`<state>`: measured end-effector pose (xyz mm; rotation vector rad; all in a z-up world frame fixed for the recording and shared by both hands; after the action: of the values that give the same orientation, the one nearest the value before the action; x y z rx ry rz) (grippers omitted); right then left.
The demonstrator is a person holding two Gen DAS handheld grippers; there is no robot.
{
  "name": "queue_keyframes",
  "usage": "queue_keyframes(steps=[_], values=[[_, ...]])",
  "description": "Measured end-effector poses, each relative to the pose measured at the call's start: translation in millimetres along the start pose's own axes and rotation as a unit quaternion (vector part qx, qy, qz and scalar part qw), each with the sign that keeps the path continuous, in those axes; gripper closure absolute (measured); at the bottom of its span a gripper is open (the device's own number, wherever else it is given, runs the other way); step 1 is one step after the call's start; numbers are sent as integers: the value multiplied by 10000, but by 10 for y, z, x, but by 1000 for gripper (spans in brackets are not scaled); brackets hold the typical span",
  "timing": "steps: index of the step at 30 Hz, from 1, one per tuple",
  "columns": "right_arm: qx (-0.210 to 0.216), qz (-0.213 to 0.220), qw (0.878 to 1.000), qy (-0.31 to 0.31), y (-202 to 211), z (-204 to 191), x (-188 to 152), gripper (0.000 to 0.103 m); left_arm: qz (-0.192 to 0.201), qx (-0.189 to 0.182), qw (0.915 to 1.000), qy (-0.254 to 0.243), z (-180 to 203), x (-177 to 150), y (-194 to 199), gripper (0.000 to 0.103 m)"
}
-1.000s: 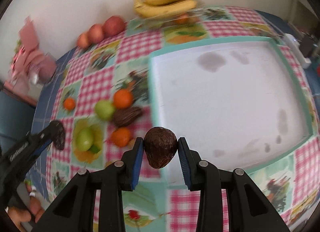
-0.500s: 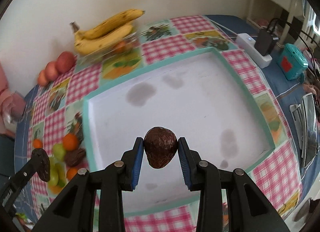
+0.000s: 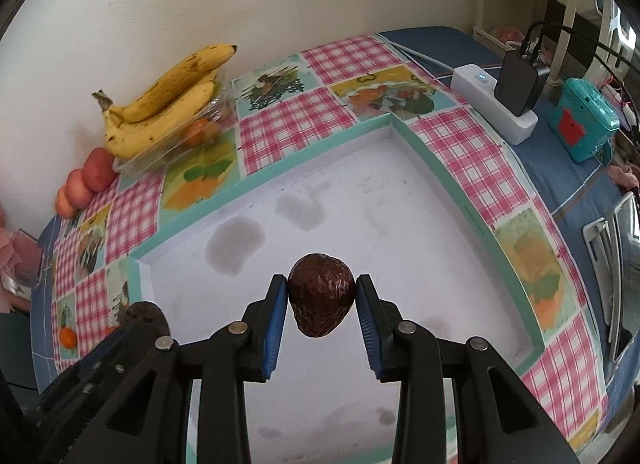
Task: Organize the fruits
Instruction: 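Carry the dates into the white tray and open both tools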
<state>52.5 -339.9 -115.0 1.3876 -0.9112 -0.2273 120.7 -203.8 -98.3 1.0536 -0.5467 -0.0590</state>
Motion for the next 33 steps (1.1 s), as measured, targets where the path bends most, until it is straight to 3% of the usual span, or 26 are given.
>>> queue_keyframes(steps=[15, 29, 32, 33], values=[[-151, -220, 9996, 51, -330, 15, 18, 67, -185, 73, 9998, -32, -75, 33, -379, 66], [-310, -321, 9990, -8, -376, 93, -8, 66, -228, 193, 9995, -111, -90, 32, -375, 64], [-393, -342, 9986, -35, -375, 137, -4, 56, -235, 194, 9995, -119, -82, 39, -327, 62], [-423, -356, 9985, -48, -367, 155, 1, 54, -214, 189, 9995, -105, -80, 48, -302, 57]])
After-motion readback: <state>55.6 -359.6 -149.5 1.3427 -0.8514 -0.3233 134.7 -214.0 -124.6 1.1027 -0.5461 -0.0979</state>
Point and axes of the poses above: each gripper's, at about its wrist camera, not at the fingertips, and y roughly against the way its jaws point, z to its right, x to its top, the point moved 9 cm from there along -y, roughly the way its jaws point, and after that the axes turned 7 degrees about -x, right-handed, at the moved point
